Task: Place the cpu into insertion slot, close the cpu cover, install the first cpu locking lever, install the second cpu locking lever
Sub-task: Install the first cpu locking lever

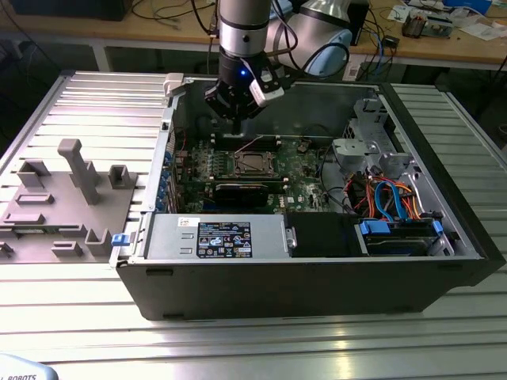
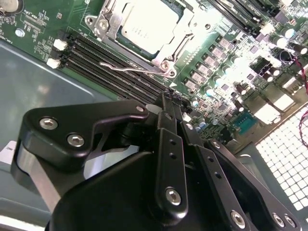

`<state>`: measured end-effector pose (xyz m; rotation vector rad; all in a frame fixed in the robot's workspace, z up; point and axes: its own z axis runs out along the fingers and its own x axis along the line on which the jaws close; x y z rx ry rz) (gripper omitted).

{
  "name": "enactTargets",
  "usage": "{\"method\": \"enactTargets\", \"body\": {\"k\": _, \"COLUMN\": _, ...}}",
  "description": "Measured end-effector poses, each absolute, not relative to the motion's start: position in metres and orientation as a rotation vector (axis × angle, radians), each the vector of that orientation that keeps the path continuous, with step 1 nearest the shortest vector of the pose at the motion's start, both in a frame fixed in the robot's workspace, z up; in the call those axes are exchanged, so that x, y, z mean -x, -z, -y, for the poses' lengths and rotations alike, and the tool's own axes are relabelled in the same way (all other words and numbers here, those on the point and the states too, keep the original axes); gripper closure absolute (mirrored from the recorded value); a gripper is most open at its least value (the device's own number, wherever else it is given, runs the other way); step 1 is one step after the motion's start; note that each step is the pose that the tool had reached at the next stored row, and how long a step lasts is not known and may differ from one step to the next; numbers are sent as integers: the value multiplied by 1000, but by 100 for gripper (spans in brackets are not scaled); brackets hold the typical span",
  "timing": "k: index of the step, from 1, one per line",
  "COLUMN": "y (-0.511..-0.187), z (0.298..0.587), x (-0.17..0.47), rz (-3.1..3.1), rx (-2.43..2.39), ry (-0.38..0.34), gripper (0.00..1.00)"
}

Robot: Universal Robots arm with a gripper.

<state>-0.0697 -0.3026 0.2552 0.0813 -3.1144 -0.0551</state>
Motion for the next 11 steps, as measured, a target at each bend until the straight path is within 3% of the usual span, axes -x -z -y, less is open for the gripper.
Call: {"method": "enactTargets", "body": {"k": 11, "y": -249, "z": 303, "x": 62, "rz": 3115, "rx": -53, "ry": 55, "gripper": 89}}
